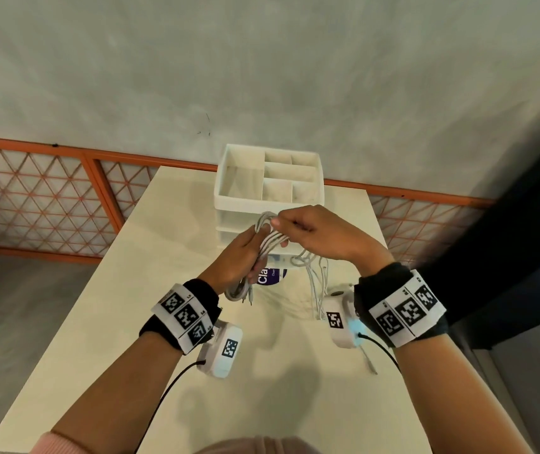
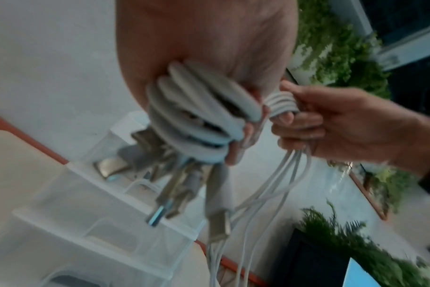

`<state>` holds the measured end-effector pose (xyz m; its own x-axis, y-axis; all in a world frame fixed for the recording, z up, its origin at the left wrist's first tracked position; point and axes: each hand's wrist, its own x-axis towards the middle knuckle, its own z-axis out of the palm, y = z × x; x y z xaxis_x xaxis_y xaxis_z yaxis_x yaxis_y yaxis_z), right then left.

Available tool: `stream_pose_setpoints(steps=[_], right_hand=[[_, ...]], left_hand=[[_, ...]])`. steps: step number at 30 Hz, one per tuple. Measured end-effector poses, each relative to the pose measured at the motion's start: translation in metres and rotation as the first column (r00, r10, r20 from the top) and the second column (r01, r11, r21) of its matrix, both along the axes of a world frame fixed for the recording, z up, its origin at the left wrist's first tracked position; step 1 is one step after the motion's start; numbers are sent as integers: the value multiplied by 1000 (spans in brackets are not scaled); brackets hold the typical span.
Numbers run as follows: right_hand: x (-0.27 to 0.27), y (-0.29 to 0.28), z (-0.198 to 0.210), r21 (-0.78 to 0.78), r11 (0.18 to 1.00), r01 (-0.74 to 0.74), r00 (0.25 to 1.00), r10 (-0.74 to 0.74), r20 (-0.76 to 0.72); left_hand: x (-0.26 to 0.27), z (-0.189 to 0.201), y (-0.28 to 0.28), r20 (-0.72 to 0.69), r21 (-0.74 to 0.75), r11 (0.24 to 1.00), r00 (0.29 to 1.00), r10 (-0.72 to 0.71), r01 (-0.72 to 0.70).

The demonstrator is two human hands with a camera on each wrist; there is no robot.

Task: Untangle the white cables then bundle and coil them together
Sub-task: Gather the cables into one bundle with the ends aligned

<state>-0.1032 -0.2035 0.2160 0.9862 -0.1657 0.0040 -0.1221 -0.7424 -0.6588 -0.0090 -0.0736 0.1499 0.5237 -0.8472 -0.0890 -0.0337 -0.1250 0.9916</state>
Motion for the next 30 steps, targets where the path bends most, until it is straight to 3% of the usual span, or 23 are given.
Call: stream_pose_setpoints(steps=[6,9,12,14,22,30], right_hand=[[9,0,4,144,988,54,994,-67,82],[11,-2,5,314,943,108,989,-133,59],[12,-5,0,326,936,132,989,-147,20],[13,-6,-4,306,943,131,990,-142,15],[7,-18,-16,141,975,169,978,-184,99],[-19,-23,-38,418,892,171,982,-187,-3]], left_hand=[[-11,1,0,-230,-16,997,970,-79,77],[-19,0,3,-160,0,988,975,-154,156],[-24,0,6,75,94,971,971,-226,219],[-24,-4,5,151,159,963,958,-242,218],[-16,-2,7,215,54,983,959,-183,176],[-2,2,14,203,-27,999,979,-20,26]])
